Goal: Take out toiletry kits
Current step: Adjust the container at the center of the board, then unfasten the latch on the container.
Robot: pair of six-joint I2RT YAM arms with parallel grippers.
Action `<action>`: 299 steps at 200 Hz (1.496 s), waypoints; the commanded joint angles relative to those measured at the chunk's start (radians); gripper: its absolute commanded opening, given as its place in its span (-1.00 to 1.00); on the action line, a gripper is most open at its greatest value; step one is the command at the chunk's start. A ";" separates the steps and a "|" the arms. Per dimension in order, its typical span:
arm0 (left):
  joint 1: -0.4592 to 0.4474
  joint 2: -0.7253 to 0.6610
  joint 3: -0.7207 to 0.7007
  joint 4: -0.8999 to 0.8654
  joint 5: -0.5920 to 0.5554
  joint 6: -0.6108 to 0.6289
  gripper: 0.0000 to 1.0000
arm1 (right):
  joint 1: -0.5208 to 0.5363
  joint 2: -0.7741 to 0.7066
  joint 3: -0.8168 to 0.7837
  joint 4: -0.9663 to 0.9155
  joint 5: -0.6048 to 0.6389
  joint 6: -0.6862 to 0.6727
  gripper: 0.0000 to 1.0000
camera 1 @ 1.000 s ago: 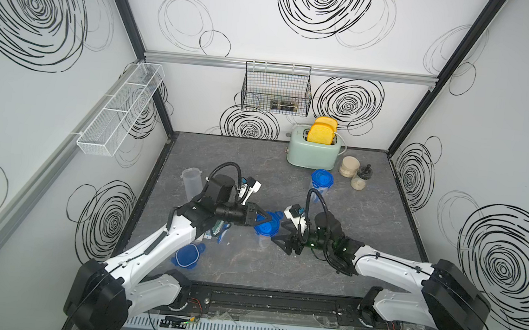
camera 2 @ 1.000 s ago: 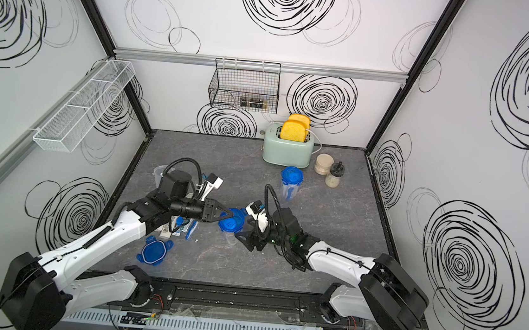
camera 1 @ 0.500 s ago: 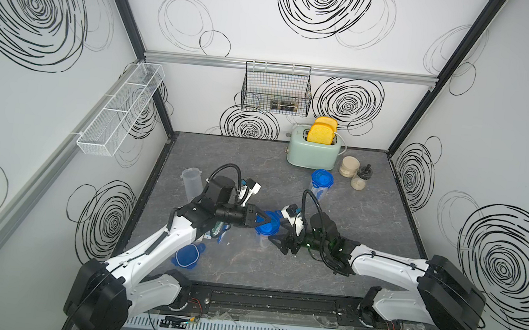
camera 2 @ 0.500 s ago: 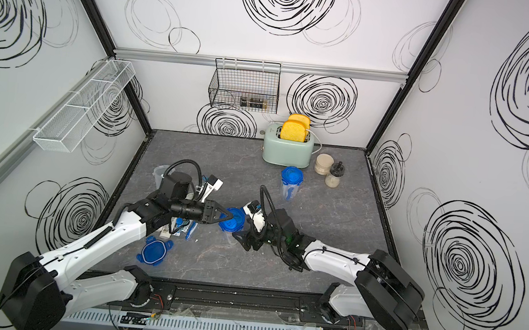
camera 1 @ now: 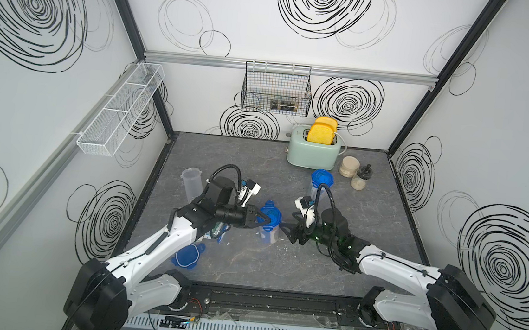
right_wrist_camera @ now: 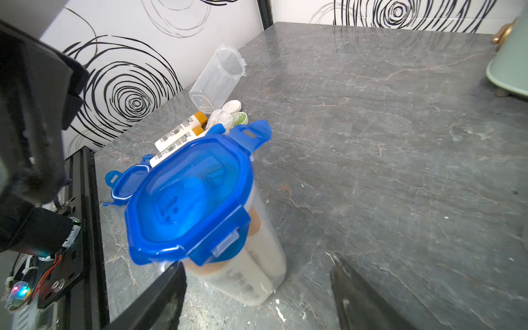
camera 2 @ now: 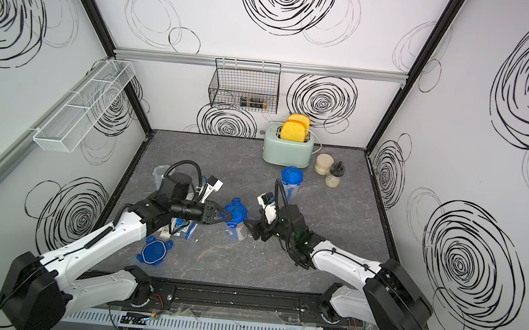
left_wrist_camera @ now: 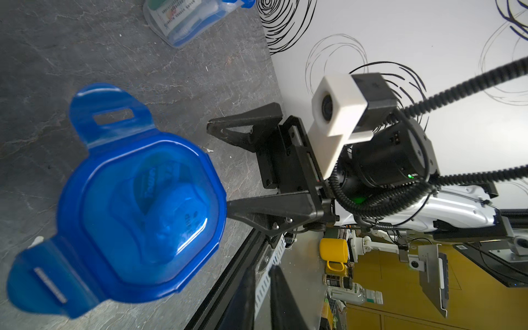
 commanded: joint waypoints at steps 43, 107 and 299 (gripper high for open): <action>-0.079 0.067 -0.014 0.158 -0.019 -0.091 -1.00 | -0.047 -0.075 -0.044 -0.003 -0.048 -0.013 0.65; -0.095 0.150 -0.032 0.319 -0.024 -0.240 -1.00 | -0.154 -0.293 -0.182 0.097 -0.036 0.173 0.78; -0.026 0.360 -0.010 0.353 0.002 -0.318 -1.00 | -0.044 0.113 -0.036 0.201 -0.537 0.248 0.31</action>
